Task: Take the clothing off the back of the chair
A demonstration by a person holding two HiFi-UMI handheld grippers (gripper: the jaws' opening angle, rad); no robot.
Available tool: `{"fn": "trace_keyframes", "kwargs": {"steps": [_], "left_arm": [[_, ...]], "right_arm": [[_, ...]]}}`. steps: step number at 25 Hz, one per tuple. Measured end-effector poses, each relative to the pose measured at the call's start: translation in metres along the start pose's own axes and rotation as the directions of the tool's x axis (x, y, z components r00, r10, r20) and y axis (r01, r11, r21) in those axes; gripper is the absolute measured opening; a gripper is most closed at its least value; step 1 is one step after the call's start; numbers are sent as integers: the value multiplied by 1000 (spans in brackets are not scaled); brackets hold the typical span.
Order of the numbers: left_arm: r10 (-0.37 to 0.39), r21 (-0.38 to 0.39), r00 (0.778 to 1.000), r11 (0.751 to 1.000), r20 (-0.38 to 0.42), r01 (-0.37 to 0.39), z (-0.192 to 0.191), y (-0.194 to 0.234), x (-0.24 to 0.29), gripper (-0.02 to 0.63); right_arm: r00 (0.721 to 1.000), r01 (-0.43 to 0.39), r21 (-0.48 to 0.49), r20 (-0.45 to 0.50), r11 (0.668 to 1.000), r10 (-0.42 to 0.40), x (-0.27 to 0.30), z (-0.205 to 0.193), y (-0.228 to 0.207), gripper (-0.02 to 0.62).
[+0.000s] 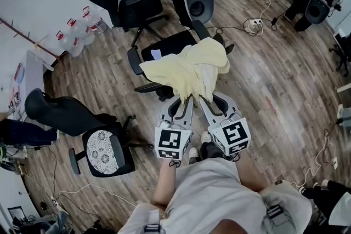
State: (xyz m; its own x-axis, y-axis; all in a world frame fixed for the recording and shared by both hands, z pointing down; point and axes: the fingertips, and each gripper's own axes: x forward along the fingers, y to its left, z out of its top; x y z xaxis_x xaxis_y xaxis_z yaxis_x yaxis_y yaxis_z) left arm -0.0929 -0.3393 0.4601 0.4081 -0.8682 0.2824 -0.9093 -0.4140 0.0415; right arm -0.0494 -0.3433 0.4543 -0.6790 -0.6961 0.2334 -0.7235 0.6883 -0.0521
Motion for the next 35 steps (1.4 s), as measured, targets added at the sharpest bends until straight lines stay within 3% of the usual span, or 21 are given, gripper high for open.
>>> {"fn": "trace_keyframes", "kwargs": {"steps": [35], "left_arm": [[-12, 33, 998, 999, 57, 10, 16, -18, -48, 63]], "right_arm": [[998, 17, -17, 53, 1000, -16, -36, 18, 35, 78]]}}
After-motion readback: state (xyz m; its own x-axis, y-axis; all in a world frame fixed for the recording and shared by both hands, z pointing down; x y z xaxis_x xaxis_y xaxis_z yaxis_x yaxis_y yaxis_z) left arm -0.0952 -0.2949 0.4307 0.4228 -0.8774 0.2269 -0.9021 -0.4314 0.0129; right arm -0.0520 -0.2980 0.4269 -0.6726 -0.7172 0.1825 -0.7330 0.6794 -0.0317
